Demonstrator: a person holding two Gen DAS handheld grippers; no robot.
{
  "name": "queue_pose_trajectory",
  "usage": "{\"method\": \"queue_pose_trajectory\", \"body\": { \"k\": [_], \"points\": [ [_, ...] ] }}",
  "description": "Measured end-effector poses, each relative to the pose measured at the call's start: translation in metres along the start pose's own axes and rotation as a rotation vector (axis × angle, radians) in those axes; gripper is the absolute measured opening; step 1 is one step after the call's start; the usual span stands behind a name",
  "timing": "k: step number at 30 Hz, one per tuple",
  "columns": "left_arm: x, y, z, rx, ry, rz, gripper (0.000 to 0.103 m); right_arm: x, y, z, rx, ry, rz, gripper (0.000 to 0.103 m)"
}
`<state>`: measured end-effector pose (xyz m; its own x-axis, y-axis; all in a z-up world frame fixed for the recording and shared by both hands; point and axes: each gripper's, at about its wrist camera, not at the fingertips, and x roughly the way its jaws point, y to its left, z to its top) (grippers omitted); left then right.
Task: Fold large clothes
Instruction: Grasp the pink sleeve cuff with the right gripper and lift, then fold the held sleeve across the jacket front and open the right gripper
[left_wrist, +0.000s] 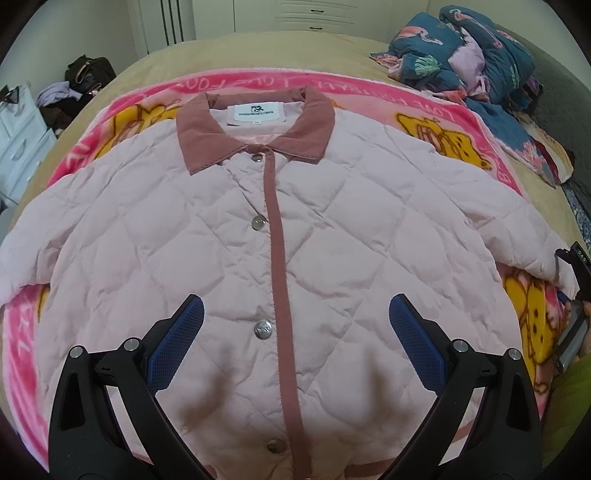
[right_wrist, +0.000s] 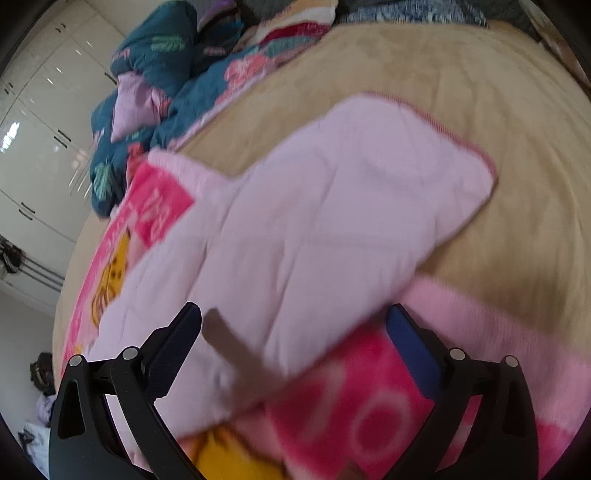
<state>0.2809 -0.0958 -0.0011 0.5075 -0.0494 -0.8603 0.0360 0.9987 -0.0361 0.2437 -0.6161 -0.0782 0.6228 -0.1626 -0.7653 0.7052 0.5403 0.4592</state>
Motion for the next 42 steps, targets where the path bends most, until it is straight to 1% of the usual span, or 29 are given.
{"method": "queue_pose_trajectory", "body": {
  "k": [3, 5, 6, 7, 8, 10, 11, 12, 13, 16, 21, 24, 31, 35, 36, 39, 42],
  "points": [
    [-0.002, 0.004, 0.004, -0.013, -0.009, 0.013, 0.094, 0.009, -0.01, 0.012, 0.059, -0.009, 0.013, 0.098],
    [-0.004, 0.005, 0.007, -0.013, -0.012, 0.018, 0.094, 0.014, -0.014, 0.02, 0.079, -0.021, 0.008, 0.09],
    [-0.005, 0.005, 0.008, -0.011, -0.016, 0.021, 0.094, 0.016, -0.013, 0.023, 0.072, -0.023, 0.006, 0.082],
    [-0.007, 0.006, 0.009, -0.01, -0.022, 0.024, 0.094, 0.016, -0.014, 0.025, 0.063, -0.026, -0.002, 0.068],
    [-0.009, 0.007, 0.01, -0.009, -0.026, 0.025, 0.094, 0.016, -0.013, 0.027, 0.051, -0.03, -0.012, 0.062],
    [-0.012, 0.008, 0.012, -0.006, -0.032, 0.023, 0.094, 0.014, -0.01, 0.032, 0.033, -0.042, -0.013, 0.046],
    [-0.014, 0.009, 0.013, -0.005, -0.032, 0.024, 0.094, 0.009, -0.006, 0.034, 0.013, -0.055, -0.009, 0.043],
    [-0.016, 0.011, 0.014, -0.007, -0.033, 0.025, 0.094, 0.002, 0.001, 0.035, -0.022, -0.077, 0.001, 0.036],
    [-0.019, 0.014, 0.017, -0.01, -0.04, 0.027, 0.094, -0.005, 0.008, 0.036, -0.054, -0.101, 0.014, 0.031],
    [-0.026, 0.022, 0.024, -0.016, -0.06, 0.039, 0.094, -0.031, 0.032, 0.04, -0.132, -0.164, 0.075, 0.023],
    [-0.043, 0.042, 0.041, -0.037, -0.093, 0.05, 0.094, -0.072, 0.075, 0.044, -0.228, -0.236, 0.183, 0.019],
    [-0.054, 0.056, 0.046, -0.053, -0.124, 0.048, 0.094, -0.1, 0.106, 0.039, -0.309, -0.283, 0.257, 0.018],
    [-0.067, 0.091, 0.05, -0.115, -0.139, 0.03, 0.094, -0.144, 0.163, 0.02, -0.445, -0.344, 0.378, 0.018],
    [-0.072, 0.115, 0.046, -0.184, -0.154, -0.02, 0.094, -0.157, 0.186, 0.008, -0.509, -0.372, 0.402, 0.018],
    [-0.071, 0.119, 0.046, -0.19, -0.154, -0.023, 0.094, -0.16, 0.191, 0.005, -0.519, -0.374, 0.413, 0.018],
    [-0.069, 0.133, 0.047, -0.205, -0.152, 0.003, 0.094, -0.167, 0.206, -0.006, -0.552, -0.372, 0.432, 0.018],
    [-0.071, 0.143, 0.05, -0.216, -0.171, -0.001, 0.094, -0.174, 0.222, -0.017, -0.591, -0.384, 0.441, 0.018]
  ]
}}
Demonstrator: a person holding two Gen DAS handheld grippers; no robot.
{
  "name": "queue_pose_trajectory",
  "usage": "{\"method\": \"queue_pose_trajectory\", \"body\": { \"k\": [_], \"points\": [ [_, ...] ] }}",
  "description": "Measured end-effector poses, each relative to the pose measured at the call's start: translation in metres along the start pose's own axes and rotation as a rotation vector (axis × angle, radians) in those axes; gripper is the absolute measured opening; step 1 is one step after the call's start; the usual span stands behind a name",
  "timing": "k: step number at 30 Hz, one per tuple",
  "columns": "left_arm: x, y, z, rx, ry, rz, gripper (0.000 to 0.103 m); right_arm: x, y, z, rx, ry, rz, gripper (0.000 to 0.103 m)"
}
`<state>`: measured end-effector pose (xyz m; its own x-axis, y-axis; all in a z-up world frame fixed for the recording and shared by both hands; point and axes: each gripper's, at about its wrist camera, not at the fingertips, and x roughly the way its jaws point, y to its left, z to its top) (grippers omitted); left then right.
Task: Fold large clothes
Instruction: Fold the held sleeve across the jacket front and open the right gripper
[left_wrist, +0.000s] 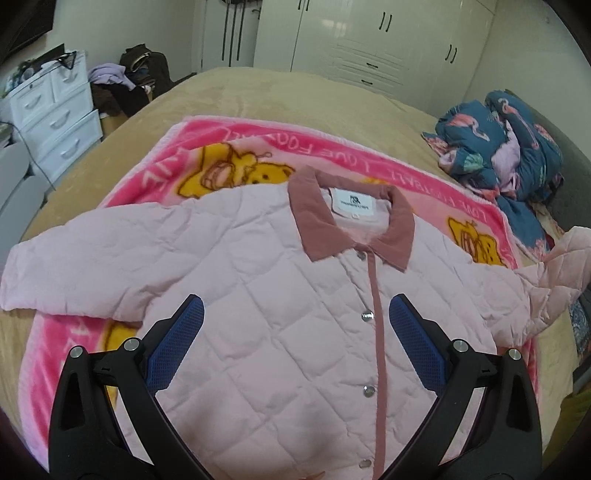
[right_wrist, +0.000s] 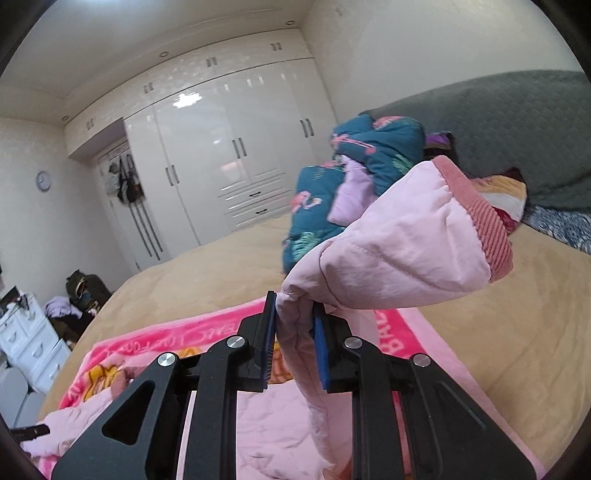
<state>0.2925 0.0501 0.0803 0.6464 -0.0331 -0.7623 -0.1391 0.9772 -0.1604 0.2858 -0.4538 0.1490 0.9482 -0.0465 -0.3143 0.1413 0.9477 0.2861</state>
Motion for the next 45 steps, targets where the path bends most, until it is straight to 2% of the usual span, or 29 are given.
{"method": "queue_pose_trajectory", "body": {
  "k": [6, 12, 17, 24, 33, 41, 43, 45],
  "points": [
    [-0.005, 0.009, 0.005, 0.027, -0.052, -0.016, 0.094, -0.002, 0.046, 0.0, -0.098, -0.015, 0.045, 0.018],
    [-0.001, 0.028, 0.004, 0.015, -0.064, -0.02, 0.094, -0.003, 0.093, -0.008, -0.173, -0.017, 0.102, 0.018],
    [0.008, 0.054, 0.006, -0.042, -0.051, -0.022, 0.094, 0.0, 0.124, -0.017, -0.197, -0.002, 0.148, 0.018],
    [0.008, 0.073, 0.01, -0.101, -0.05, -0.074, 0.094, 0.009, 0.174, -0.036, -0.226, 0.028, 0.199, 0.017],
    [0.008, 0.088, 0.011, -0.167, -0.047, -0.122, 0.094, 0.021, 0.224, -0.078, -0.259, 0.102, 0.273, 0.017],
    [0.011, 0.09, 0.008, -0.182, -0.038, -0.139, 0.094, 0.033, 0.253, -0.148, -0.292, 0.229, 0.319, 0.017],
    [0.013, 0.09, 0.006, -0.185, -0.028, -0.146, 0.094, 0.034, 0.253, -0.167, -0.295, 0.258, 0.328, 0.012],
    [0.017, 0.087, 0.003, -0.187, -0.016, -0.151, 0.094, 0.033, 0.253, -0.183, -0.298, 0.276, 0.332, 0.012]
  ]
}}
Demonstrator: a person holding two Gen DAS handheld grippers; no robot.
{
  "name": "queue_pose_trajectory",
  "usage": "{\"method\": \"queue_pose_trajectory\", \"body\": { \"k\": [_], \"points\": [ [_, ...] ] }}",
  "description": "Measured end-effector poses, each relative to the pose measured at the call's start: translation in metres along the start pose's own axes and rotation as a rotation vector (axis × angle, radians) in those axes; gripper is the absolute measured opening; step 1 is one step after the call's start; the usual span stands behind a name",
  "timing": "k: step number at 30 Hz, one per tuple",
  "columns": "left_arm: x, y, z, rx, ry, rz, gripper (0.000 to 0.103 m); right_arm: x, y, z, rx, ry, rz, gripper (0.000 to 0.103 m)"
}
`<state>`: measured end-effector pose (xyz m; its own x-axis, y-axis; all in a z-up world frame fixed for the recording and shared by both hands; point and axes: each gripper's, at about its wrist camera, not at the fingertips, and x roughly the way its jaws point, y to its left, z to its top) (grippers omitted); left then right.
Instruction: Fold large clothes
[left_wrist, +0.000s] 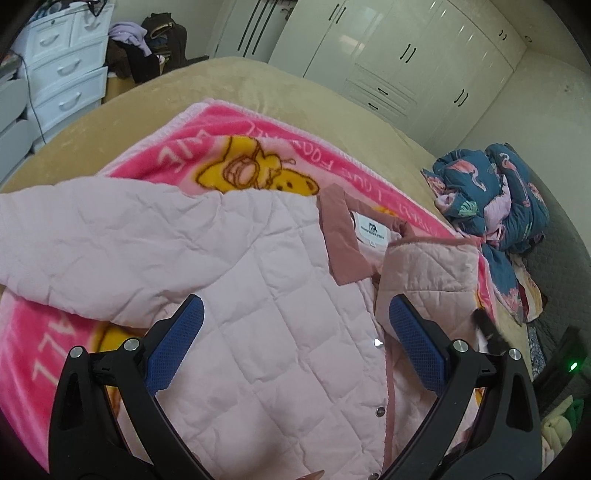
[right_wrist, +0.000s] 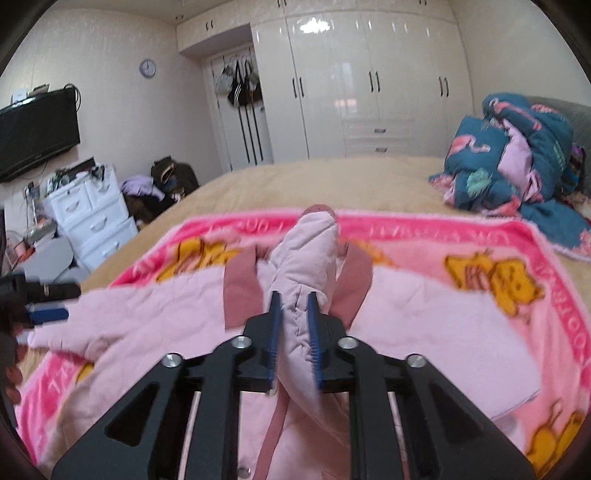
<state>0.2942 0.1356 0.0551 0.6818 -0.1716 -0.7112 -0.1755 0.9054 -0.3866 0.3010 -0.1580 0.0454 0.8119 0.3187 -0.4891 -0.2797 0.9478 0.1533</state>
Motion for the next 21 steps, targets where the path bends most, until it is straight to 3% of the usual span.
{"method": "queue_pose_trajectory", "body": {
  "k": [11, 16, 18, 21],
  "points": [
    [0.021, -0.015, -0.019, -0.013, 0.082, -0.092, 0.094, -0.009, 0.025, -0.049, -0.093, 0.106, 0.108, 0.019],
    [0.026, -0.019, -0.027, -0.036, 0.116, -0.168, 0.094, -0.007, 0.038, -0.067, -0.119, 0.208, 0.168, 0.033],
    [0.033, -0.018, -0.032, -0.053, 0.138, -0.205, 0.094, -0.008, 0.044, -0.075, -0.13, 0.243, 0.186, 0.035],
    [0.045, -0.019, -0.04, -0.062, 0.171, -0.215, 0.094, -0.011, 0.046, -0.081, -0.124, 0.281, 0.202, 0.055]
  ]
}}
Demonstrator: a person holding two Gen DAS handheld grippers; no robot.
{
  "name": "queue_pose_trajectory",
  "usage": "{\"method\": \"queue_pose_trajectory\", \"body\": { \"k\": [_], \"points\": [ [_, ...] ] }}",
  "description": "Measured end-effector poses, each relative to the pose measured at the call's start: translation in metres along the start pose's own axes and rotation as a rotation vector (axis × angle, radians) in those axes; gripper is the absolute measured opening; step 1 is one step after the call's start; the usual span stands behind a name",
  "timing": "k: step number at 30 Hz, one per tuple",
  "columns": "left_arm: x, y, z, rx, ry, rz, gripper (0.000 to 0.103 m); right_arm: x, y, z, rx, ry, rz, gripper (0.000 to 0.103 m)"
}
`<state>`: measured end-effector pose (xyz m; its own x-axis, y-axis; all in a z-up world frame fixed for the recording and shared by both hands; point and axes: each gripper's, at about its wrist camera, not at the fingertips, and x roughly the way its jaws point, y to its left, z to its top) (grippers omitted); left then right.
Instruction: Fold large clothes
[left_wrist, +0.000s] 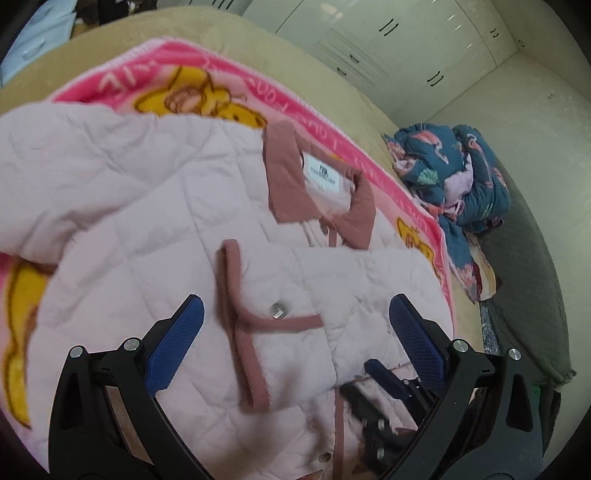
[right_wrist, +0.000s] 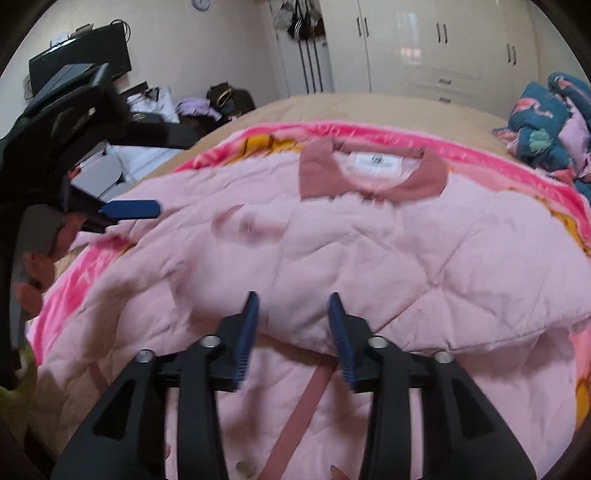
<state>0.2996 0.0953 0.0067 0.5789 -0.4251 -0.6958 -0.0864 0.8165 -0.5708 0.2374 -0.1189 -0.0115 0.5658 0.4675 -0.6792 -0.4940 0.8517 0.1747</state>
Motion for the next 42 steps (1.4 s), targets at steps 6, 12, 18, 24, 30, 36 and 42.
{"method": "queue_pose_trajectory", "body": {
  "k": [6, 12, 18, 24, 30, 36, 42],
  "points": [
    [0.03, 0.017, -0.013, -0.072, 0.088, -0.007, 0.094, -0.028, -0.022, -0.006, 0.066, -0.019, -0.046, 0.067],
    [0.049, 0.021, -0.032, -0.089, 0.128, 0.009, 0.094, -0.052, -0.056, -0.013, 0.149, -0.049, -0.123, 0.067],
    [0.048, 0.003, -0.042, 0.005, 0.074, 0.053, 0.094, -0.065, -0.077, -0.017, 0.197, -0.08, -0.184, 0.067],
    [0.053, -0.025, -0.057, 0.174, 0.018, 0.135, 0.053, -0.077, -0.092, -0.018, 0.242, -0.11, -0.219, 0.067],
    [0.048, -0.031, -0.053, 0.228, -0.019, 0.132, 0.007, -0.084, -0.106, -0.018, 0.289, -0.123, -0.243, 0.067],
    [0.031, -0.044, -0.043, 0.269, -0.082, 0.079, 0.005, -0.095, -0.113, -0.017, 0.314, -0.154, -0.262, 0.067],
    [-0.027, -0.055, -0.003, 0.27, -0.252, -0.002, 0.003, -0.114, -0.119, -0.014, 0.351, -0.216, -0.259, 0.067]
  ]
}}
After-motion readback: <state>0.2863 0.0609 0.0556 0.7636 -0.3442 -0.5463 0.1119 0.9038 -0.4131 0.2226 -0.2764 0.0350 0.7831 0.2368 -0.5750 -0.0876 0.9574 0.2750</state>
